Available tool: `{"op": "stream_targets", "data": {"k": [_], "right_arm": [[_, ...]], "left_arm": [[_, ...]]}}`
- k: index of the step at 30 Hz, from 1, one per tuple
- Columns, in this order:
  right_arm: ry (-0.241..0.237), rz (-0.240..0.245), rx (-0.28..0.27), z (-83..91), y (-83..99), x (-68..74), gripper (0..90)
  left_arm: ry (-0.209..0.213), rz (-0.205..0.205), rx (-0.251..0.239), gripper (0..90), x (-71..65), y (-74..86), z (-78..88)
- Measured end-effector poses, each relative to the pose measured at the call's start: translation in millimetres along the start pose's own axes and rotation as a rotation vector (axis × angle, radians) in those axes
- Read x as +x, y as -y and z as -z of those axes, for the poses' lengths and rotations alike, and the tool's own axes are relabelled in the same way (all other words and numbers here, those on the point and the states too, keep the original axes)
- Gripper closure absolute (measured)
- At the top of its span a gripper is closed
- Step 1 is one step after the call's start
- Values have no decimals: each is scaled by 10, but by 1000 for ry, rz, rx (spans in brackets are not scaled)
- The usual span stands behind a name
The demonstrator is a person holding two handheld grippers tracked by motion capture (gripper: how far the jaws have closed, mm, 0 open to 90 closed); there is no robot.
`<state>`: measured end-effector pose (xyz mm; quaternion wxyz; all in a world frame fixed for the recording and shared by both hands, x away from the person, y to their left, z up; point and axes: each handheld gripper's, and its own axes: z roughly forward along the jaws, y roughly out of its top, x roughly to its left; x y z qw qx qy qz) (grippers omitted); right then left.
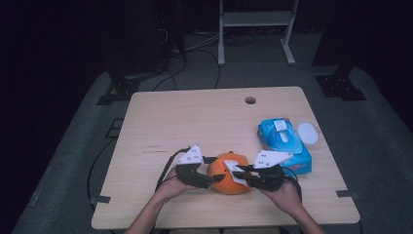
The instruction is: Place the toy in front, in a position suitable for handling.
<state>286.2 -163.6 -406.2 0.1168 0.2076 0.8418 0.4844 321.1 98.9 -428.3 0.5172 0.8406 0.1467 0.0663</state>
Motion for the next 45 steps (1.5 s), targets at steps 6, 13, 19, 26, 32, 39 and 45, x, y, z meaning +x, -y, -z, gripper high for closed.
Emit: {"op": "stream_targets", "data": {"k": [6,13,19,26,32,39,45], "right_arm": [[41,12,-23,2,-92,-36,770],[72,-43,17,44,85,-210,770],[38,-1,-2,29,-18,-30,770],[30,26,-32,-8,-144,5,770],[61,-37,7,27,20,-199,771],[41,-17,14,56,26,-79,772],[3,48,-4,-30,-131,87,772]], "left_arm": [[-4,-37,-1,345,-47,-8,-12],[-4,29,-15,231,-18,-9,-38],[-19,-35,3,330,-93,-45,-46],[-9,-128,21,350,-195,-68,-67],[-1,-52,8,240,-127,-56,-60],[1,-3,7,279,-101,-60,-51],[-5,-93,23,341,-188,-73,-69]]}}
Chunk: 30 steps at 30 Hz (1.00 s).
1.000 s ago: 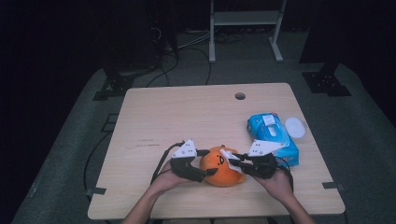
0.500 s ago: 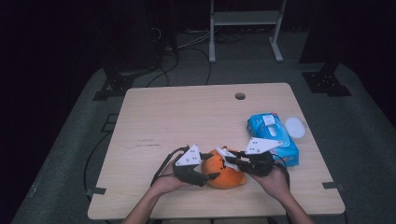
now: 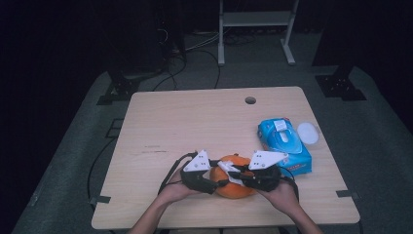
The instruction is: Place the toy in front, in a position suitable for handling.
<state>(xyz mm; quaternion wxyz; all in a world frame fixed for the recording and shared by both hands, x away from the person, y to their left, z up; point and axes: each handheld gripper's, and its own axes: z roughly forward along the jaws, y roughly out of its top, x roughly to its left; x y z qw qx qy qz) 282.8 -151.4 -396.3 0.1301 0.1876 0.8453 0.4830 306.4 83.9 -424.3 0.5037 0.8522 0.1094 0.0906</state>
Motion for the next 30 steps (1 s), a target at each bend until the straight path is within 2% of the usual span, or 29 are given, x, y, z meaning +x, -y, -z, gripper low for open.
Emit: {"op": "stream_targets", "data": {"k": [2,6,7,10,11,13,16,20,23,26,30], "right_arm": [[10,-4,-1,1,-12,-29,772],[50,-47,7,41,62,-191,772],[53,-59,13,47,87,-217,772],[50,-81,29,66,179,-244,772],[46,-86,28,74,188,-234,772],[32,-87,26,95,193,-201,772],[19,-73,31,99,173,-127,772],[-6,-49,16,67,56,-59,772],[-4,-14,7,18,-30,-26,772],[-2,-17,13,-32,-53,-86,773],[18,-53,20,-17,15,-216,773]], "left_arm": [[1,-23,6,347,-8,6,5],[7,-17,0,347,9,34,14],[7,-4,1,332,23,29,22],[-3,57,-11,192,63,-7,39],[1,92,-17,170,77,-13,36],[21,131,-14,167,85,0,20],[23,106,-3,258,63,10,5],[16,47,3,299,18,0,-7],[17,-7,13,312,-32,-14,-9],[16,-30,22,316,-47,-6,-1],[25,-25,17,316,-30,21,15]]}}
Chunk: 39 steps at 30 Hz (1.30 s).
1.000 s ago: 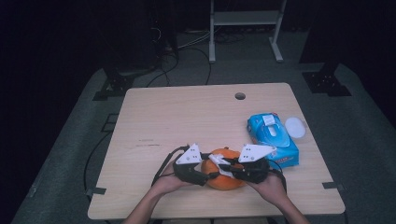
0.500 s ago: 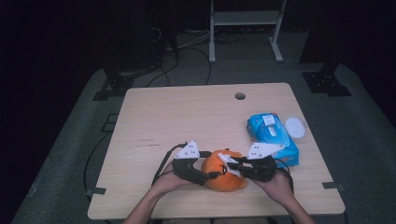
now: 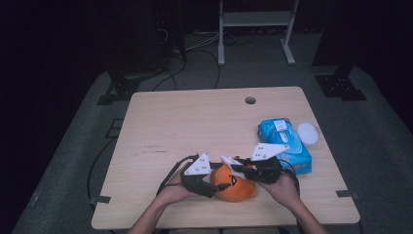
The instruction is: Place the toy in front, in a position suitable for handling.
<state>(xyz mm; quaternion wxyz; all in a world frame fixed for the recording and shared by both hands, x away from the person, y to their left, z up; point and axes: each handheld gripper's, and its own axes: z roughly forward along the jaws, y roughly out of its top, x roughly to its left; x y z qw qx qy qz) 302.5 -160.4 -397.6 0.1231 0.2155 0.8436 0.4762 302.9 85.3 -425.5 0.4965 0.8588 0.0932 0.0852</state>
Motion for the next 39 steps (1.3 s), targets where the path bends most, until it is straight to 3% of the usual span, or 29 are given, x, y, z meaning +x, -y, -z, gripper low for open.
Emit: {"op": "stream_targets", "data": {"k": [1,5,8,13,19,24,27,29,32,36,39], "right_arm": [[2,-35,12,25,82,-96,772],[-17,-71,12,51,153,-122,772],[-21,-53,17,78,146,-42,772],[-25,-28,21,109,146,86,772],[-30,-4,33,82,112,158,773],[-39,7,10,64,13,196,773],[-47,29,4,0,-66,251,773],[-42,39,14,-35,-79,253,773],[-17,26,25,-19,-36,167,773],[2,-36,31,67,99,5,773],[20,-42,34,128,151,-21,772]], "left_arm": [[3,18,-1,284,13,-8,1],[39,111,-30,178,61,-40,2],[11,107,-5,191,66,-41,3],[-2,136,15,200,100,-8,14],[19,111,19,205,34,-59,-3],[26,83,5,283,4,-35,-25],[12,44,27,292,-39,-51,-29],[9,43,30,298,-34,-27,-17],[13,53,26,304,-12,24,0],[15,62,20,304,10,44,-6],[14,55,22,305,5,36,-16]]}}
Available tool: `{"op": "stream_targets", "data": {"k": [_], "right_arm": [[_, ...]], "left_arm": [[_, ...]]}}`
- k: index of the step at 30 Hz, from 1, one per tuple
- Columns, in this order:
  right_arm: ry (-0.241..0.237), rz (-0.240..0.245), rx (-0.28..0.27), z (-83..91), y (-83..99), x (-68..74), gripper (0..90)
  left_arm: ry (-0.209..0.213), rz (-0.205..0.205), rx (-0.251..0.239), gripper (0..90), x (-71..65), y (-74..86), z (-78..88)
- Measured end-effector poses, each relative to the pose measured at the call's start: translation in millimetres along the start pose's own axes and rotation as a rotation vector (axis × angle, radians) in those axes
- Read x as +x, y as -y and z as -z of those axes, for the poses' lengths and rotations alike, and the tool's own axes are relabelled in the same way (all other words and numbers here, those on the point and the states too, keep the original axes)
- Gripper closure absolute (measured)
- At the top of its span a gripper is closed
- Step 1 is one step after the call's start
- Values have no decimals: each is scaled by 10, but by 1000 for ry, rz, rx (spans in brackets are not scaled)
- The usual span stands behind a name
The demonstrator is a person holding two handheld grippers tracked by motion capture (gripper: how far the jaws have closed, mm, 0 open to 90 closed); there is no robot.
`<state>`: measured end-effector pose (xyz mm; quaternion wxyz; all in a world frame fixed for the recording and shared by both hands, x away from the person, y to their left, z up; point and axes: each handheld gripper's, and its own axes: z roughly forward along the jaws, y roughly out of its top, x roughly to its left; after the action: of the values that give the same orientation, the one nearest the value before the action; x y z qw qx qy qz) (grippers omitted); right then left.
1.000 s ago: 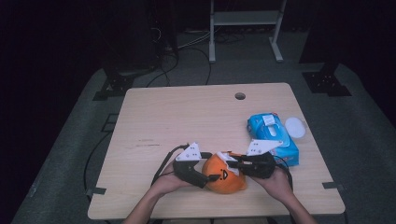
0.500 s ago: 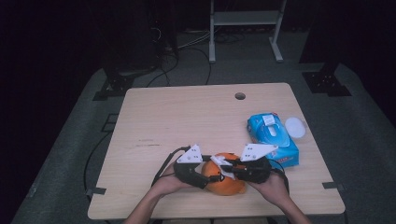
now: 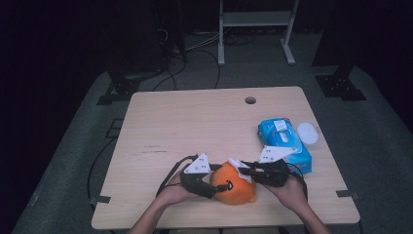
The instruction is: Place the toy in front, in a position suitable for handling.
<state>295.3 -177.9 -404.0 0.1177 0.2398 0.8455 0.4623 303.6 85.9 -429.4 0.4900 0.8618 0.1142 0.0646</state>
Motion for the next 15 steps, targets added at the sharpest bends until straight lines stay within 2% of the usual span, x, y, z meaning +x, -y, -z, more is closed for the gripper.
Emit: {"op": "stream_targets", "data": {"k": [2,4,6,9,10,15], "right_arm": [[16,9,3,34,18,-1,773],[6,0,-2,43,39,9,773],[10,15,0,36,36,48,773],[10,33,2,34,9,86,772],[2,47,-9,29,-53,139,773],[-16,88,-18,-80,-184,245,773]], "left_arm": [[3,-2,1,304,3,-6,10],[0,-5,-10,267,8,-49,34],[0,7,-28,240,8,-90,54],[-2,-12,-20,326,-17,-90,38],[-2,-27,-21,344,-49,-85,19],[-5,-85,1,368,-120,-98,13]]}}
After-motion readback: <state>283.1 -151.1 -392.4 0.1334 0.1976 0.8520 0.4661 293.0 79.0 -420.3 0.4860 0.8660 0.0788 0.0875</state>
